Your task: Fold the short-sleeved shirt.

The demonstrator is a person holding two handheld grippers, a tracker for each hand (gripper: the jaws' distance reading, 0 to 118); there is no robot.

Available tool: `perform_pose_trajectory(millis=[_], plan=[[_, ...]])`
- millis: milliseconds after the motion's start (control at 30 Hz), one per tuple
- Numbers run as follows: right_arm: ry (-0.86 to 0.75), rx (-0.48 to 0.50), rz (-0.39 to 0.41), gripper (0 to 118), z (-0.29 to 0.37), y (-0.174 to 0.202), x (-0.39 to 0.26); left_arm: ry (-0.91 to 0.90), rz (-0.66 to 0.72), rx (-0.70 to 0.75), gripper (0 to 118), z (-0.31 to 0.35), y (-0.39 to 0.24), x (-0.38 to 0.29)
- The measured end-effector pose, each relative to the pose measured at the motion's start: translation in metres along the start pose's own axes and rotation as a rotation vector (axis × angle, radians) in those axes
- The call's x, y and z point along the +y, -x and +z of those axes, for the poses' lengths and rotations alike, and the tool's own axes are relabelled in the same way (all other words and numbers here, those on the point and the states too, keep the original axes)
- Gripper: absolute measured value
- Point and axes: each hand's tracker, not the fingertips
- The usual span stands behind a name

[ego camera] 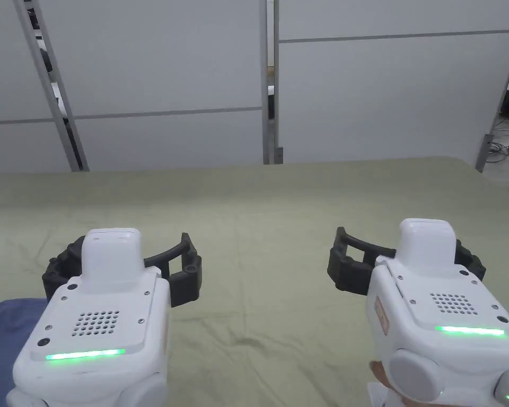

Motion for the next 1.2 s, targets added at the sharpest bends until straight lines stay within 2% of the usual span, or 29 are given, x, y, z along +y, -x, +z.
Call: perform_pose_trajectory(millis=[100,133,167,200,267,300,333,367,400,467,500,700,800,933,1100,1200], plan=[[-0.034,-0.005,0.005,115,0.005,0.005,0.009,-0.016,-0.026,0.009,106,0.002,0.0,0.006],[-0.032,-0.02,0.013,112,0.005,0.006,0.013,-0.01,-0.047,0.035,106,0.003,-0.002,0.009],[-0.031,-0.046,0.031,103,0.006,0.009,0.013,-0.007,-0.056,0.063,105,0.004,-0.003,0.01],[-0.034,-0.071,0.053,74,0.007,0.011,0.013,-0.012,-0.059,0.065,104,0.004,-0.003,0.008],[-0.049,-0.131,0.138,52,0.006,0.017,0.005,-0.026,-0.051,0.057,100,0.007,-0.003,0.004],[-0.046,-0.142,0.16,17,0.004,0.017,0.003,-0.037,-0.041,0.042,77,0.008,-0.003,0.002],[-0.042,-0.136,0.153,13,0.004,0.017,0.002,-0.034,-0.036,0.05,51,0.008,-0.004,0.0],[-0.031,-0.115,0.136,13,0.004,0.015,0.002,-0.032,-0.034,0.054,23,0.006,-0.005,-0.002],[-0.011,-0.077,0.101,10,0.005,0.012,0.0,-0.029,-0.037,0.071,16,0.003,-0.005,-0.004],[-0.021,-0.097,0.09,1,0.005,0.01,-0.001,-0.013,-0.034,0.05,14,0.005,0.002,0.0],[-0.024,-0.107,0.088,1,0.005,0.01,-0.001,-0.017,-0.029,0.041,4,0.006,0.003,-0.001],[-0.017,-0.084,0.076,0,0.002,0.008,0.003,0.003,-0.006,0.035,3,0.001,0.003,0.001],[-0.007,-0.038,0.079,0,0.0,0.015,0.005,0.002,0.02,0.053,3,0.004,0.011,0.003],[0.0,0.091,0.094,0,-0.003,0.043,0.008,-0.007,0.04,0.135,3,0.018,0.042,0.01],[0.014,0.278,0.078,0,-0.006,0.101,0.008,-0.016,0.048,0.311,3,0.051,0.098,0.014],[0.024,0.388,0.098,0,-0.002,0.139,0.006,-0.007,0.063,0.422,3,0.076,0.132,0.014]])
